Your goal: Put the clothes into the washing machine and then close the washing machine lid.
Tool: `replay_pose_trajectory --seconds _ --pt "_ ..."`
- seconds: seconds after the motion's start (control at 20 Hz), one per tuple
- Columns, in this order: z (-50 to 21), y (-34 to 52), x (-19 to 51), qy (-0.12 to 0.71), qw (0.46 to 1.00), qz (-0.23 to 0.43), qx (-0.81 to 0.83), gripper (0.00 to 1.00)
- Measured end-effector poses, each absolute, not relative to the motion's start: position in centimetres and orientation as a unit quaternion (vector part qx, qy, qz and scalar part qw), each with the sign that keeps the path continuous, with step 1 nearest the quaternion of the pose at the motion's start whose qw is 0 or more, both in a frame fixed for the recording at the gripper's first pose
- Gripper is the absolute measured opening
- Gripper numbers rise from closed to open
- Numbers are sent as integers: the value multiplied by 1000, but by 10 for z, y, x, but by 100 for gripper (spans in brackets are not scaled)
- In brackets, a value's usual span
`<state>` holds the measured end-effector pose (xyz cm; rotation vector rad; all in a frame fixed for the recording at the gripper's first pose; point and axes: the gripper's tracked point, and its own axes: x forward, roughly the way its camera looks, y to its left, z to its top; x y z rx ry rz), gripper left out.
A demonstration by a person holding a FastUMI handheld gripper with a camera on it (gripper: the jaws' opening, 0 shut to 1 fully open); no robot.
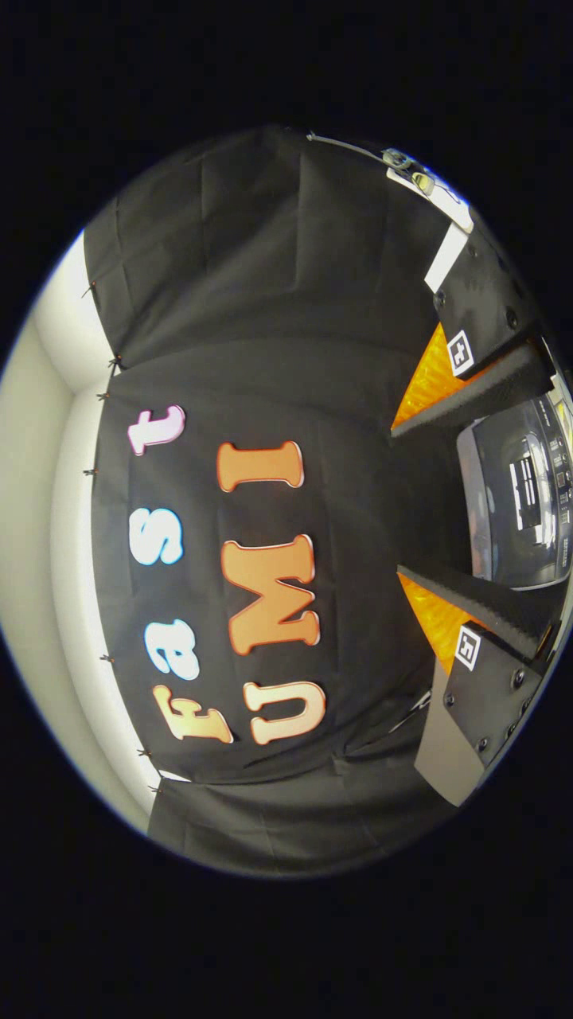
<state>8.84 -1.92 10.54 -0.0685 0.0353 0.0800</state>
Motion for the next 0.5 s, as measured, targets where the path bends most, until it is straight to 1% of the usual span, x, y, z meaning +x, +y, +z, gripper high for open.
replay_pose_trajectory --seconds 0.25,0.5 --pt "166 -25 79 -28 999 29 -34 98" --pt "165 -35 63 -24 999 20 -32 98"
